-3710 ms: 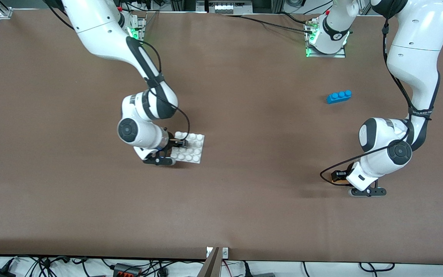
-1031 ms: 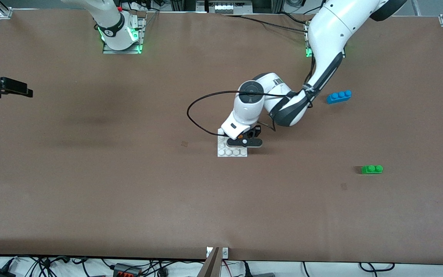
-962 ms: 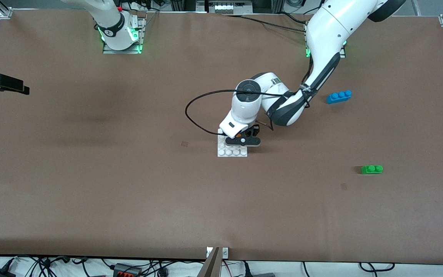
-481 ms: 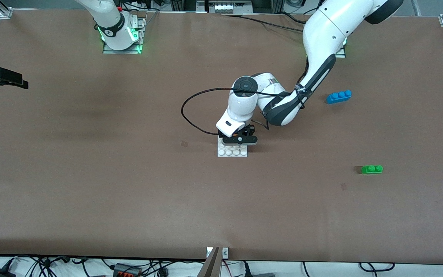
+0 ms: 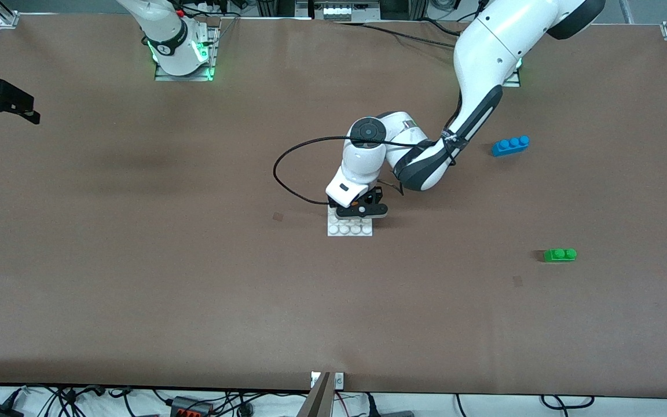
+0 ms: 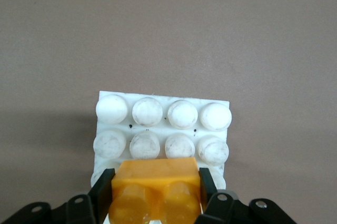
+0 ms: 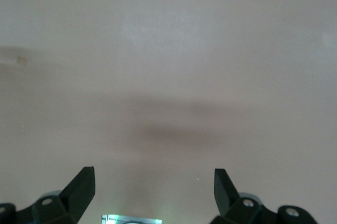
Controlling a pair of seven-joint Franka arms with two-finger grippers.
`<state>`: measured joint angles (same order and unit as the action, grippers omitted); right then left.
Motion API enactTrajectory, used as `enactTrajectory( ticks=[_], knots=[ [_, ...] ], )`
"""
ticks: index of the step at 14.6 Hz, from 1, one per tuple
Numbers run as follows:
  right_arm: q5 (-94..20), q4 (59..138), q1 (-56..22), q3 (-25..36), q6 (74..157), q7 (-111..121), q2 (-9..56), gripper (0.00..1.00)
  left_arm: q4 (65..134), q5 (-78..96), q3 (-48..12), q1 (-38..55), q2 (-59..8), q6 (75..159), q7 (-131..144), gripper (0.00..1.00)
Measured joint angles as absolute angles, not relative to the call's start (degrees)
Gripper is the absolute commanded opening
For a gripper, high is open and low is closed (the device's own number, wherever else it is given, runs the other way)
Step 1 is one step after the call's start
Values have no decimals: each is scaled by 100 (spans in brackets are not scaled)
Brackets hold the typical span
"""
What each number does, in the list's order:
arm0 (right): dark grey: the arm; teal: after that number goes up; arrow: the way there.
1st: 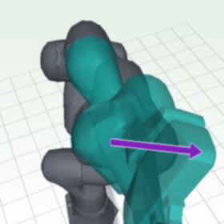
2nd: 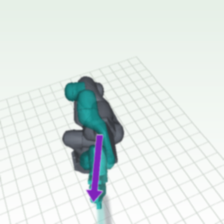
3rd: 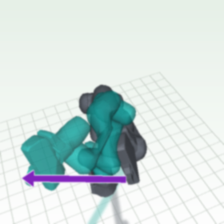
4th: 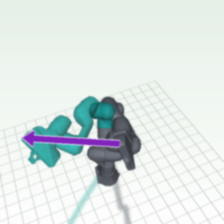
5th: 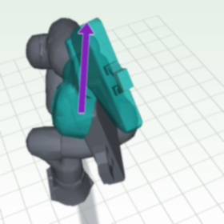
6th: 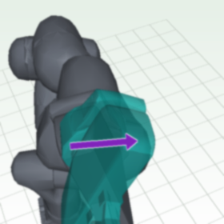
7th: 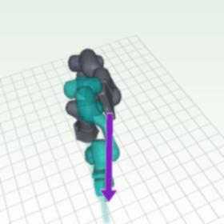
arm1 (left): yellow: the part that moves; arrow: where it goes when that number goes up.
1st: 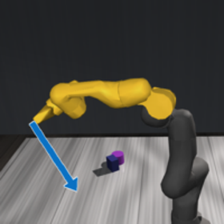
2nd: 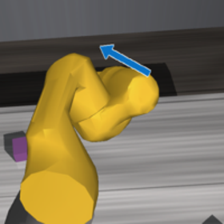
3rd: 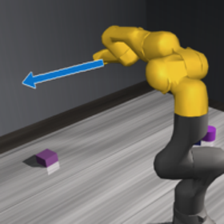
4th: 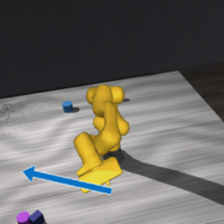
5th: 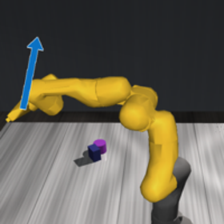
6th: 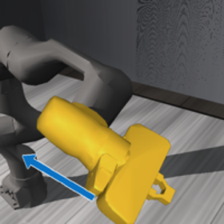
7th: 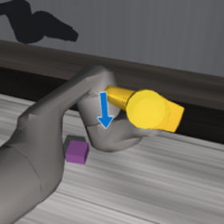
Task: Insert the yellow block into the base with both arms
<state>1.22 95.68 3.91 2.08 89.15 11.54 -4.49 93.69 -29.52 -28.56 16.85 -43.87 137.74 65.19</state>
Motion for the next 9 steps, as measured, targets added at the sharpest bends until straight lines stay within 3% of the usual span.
enactTrajectory(
  ticks=[9],
  knots=[
    [119,9453,168,378,8914,1139,-173,100,9378,-3427,-2896,1728,-4439,13774,6832,55]
  ],
)
